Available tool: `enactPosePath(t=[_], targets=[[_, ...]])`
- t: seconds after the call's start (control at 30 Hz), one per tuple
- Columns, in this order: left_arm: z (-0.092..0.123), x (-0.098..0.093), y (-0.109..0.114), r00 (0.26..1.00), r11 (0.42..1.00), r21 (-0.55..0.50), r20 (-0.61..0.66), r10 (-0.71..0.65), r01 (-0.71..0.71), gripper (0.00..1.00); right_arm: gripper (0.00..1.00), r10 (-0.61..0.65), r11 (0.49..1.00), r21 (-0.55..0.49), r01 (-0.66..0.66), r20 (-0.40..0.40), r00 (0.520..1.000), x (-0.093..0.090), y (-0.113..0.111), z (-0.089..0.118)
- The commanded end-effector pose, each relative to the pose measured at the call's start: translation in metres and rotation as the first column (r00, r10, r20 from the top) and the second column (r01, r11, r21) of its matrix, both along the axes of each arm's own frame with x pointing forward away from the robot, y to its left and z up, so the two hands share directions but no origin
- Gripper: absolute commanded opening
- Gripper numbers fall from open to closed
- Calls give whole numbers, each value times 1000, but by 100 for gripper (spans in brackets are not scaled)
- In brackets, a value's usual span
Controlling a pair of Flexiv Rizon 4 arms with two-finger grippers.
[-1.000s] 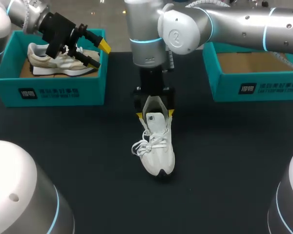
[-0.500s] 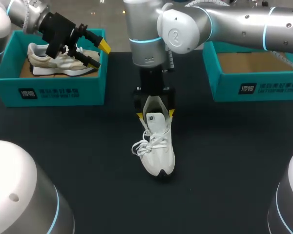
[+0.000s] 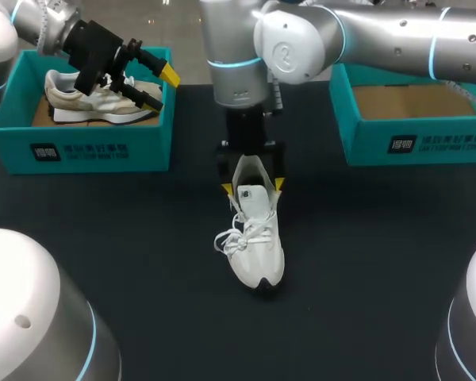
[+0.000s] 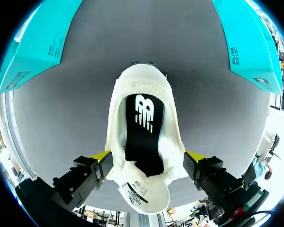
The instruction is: Take the shoe out of the shoebox, open the shoe tongue, remove and reinsert the insole, then place the shoe into the shoebox
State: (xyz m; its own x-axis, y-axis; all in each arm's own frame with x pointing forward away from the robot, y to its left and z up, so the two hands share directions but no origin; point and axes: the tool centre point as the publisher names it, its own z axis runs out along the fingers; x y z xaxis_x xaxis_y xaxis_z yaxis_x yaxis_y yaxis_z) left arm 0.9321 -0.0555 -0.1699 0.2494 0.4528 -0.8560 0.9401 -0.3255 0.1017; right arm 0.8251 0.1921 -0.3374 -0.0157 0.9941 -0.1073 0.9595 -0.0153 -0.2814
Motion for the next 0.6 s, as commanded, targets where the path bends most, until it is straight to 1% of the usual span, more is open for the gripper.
enactPosePath(t=[0.03, 0.1, 0.33, 0.6], targets=[[1, 0, 1, 1000, 1000, 3, 1, -1, 1, 100, 100, -5, 1000, 4, 5, 4, 1000, -1, -3, -3], [1, 0, 1, 1000, 1000, 3, 1, -1, 1, 100, 100, -6, 1000, 1, 6, 8, 1000, 0, -4, -1], [1, 0, 1, 1000, 1000, 3, 1, -1, 1, 100, 100, -5, 1000, -5, 5, 48, 999, -2, -4, 15], [1, 0, 1, 1000, 1000, 3, 1, -1, 1, 100, 100, -8, 1000, 1, 8, 101, 995, -12, -5, 39]])
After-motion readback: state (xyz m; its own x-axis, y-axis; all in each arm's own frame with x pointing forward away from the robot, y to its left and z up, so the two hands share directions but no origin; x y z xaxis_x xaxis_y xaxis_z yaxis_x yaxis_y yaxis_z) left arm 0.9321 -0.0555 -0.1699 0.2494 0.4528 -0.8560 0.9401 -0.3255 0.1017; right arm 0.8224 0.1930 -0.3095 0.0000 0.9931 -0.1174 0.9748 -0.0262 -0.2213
